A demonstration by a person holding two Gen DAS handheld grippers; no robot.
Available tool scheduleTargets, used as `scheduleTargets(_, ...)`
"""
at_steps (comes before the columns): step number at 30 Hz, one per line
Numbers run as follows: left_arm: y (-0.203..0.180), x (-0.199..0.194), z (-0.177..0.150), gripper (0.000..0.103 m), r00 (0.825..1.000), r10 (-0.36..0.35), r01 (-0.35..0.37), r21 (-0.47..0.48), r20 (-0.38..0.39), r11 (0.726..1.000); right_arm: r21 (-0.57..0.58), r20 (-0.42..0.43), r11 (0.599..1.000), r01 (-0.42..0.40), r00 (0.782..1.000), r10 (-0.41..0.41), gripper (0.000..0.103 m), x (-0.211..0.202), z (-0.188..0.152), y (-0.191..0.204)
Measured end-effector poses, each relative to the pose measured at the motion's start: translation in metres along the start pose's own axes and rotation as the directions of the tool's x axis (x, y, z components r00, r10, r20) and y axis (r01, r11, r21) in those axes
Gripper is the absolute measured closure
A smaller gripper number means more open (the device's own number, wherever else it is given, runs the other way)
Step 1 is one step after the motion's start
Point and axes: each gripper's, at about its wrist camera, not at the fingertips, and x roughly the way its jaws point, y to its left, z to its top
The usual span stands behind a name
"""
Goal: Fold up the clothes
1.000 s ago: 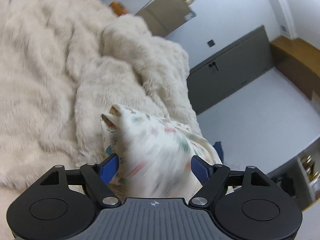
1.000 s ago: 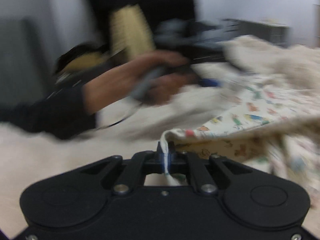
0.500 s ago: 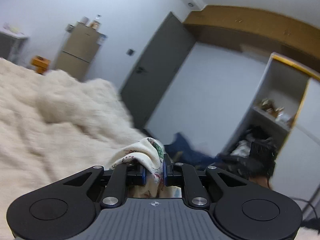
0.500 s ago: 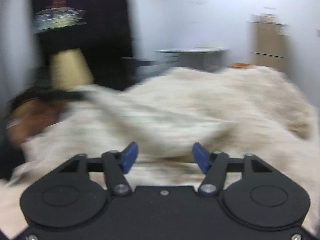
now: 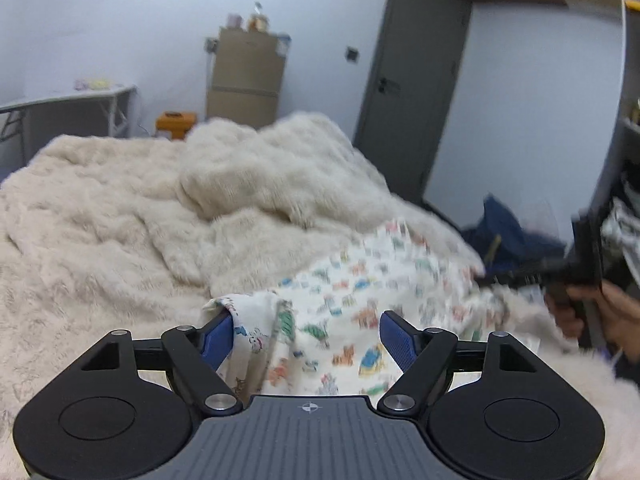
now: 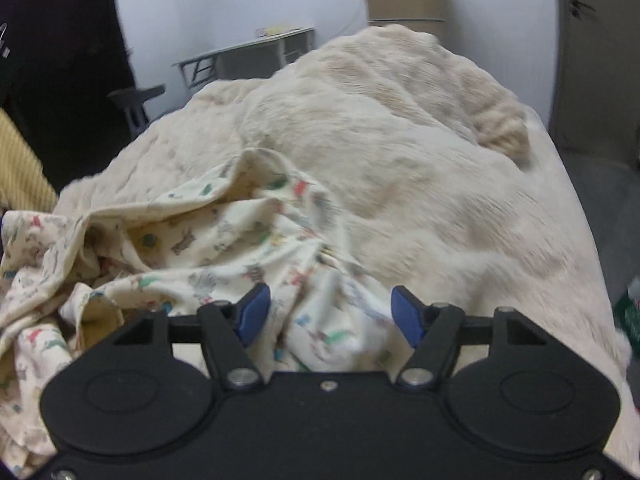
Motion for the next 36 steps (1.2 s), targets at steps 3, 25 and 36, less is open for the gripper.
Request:
scheduleTargets(3,0.029,-0.017,0.001,0.029,0.996,0.083,-0.079,-0.086,0.044,0.993,0.027,-0.001,0.999,-0.019,1.0,0.019,0.032,-0.007,-0.007,-0.014)
scheduleTargets(25,-0.04,-0.009,-0.044,0.092,0.996,0.054,-0.064,0.159,0.067,0.985,0.11,0.208,0.992,-0.062,0.977,0.038,0.095,-0.043,0.014,-0.009)
scheduleTargets(36,0.015,-0.07,0.014,0.093,0.944,0.197,-0.231,0.105,0.265,0.967,-0.012,0.531,1.0,-0.023,0.847,0.026,0.096,-0.169,0.06,0.012)
